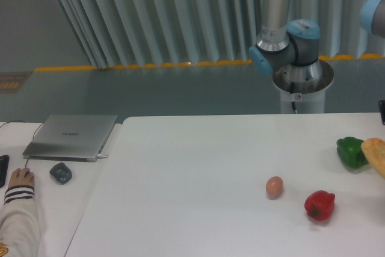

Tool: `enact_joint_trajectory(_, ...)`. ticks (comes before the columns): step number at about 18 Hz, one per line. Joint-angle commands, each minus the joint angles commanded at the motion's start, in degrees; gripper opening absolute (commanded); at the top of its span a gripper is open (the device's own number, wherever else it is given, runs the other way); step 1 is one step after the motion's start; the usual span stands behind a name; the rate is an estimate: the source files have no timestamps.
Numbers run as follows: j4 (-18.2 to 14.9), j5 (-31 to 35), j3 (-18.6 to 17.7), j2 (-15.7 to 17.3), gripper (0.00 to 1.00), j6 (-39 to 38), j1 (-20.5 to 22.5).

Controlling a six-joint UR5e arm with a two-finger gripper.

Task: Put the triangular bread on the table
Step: 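Carry the triangular flatbread in and lower it onto the table, then open the gripper and lift it away from the flatbread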

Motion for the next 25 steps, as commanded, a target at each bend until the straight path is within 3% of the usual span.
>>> enact_joint_trajectory(5, 1.9, 0.2, -0.3, -1.1, 0.19, -2.3, -2.5)
enact_joint_trajectory(6, 2.3, 0.1, -0.4, -1.2, 0.32, -2.3, -2.5)
enact_joint_trajectory(7, 3.3, 0.1, -0.4, -1.5, 0.71, -1.8, -2.5)
enact_joint_trajectory(8, 4.0, 0.1, -0.7, -1.4, 0.99, -1.8, -2.5)
enact_joint_trajectory(15, 4.0, 2.3, -4.6, 0.1, 1.00, -1.5, -2.9)
enact_joint_trajectory(18, 5.3, 2.8, -3.4, -0.2, 1.00, -0.9, -3.0)
enact_joint_trajectory(22, 4.6, 4.8, -3.2, 1.3, 1.00, -0.1, -2.6)
enact_joint_trajectory(25, 0.6, 5.7, 0.0, 1.7, 1.00, 1.8, -2.1)
